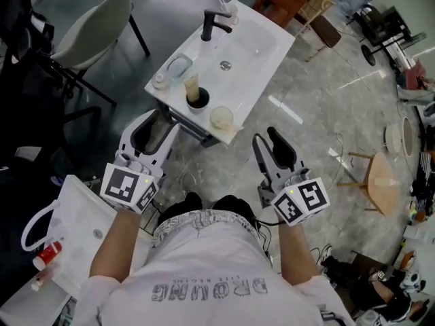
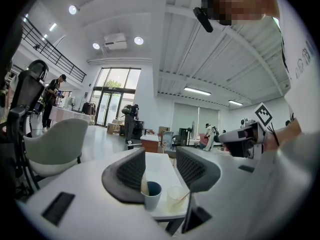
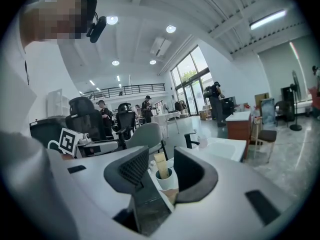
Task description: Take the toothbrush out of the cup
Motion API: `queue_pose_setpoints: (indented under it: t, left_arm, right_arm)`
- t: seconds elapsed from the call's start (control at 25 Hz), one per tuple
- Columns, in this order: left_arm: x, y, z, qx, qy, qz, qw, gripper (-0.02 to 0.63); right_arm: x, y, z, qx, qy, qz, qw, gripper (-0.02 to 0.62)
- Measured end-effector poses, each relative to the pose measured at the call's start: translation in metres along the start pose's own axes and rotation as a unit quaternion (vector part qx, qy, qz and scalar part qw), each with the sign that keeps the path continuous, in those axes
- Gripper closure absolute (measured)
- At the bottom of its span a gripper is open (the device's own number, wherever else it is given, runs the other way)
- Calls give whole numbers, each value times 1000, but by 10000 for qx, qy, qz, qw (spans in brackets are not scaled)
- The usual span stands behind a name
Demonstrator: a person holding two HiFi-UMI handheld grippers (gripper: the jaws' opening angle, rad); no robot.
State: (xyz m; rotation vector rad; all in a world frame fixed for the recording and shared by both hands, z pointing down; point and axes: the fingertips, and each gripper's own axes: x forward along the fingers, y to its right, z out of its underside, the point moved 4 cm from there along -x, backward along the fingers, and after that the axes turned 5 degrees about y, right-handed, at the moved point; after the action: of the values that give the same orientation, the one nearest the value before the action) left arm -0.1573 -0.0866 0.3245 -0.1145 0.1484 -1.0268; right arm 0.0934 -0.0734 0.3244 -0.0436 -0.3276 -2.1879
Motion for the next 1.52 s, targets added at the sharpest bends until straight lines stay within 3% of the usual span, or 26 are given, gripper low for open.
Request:
queue_pose_setpoints:
  t: [0.52,1.08,1.52]
  left_arm:
    - [25,3,6,121,-133,-161,9997,407]
    - [59,15,29,174,-322,-998,9943,407]
    - [89,-7,59,163,-550,-1400,9885,407]
  right_arm:
    - [12,34,7,210,-69,-236,9995,429]
    - [50,80,21,170,-616,-1549,9859,428]
    - [77,110,35,297,-976,-1957,9753,428]
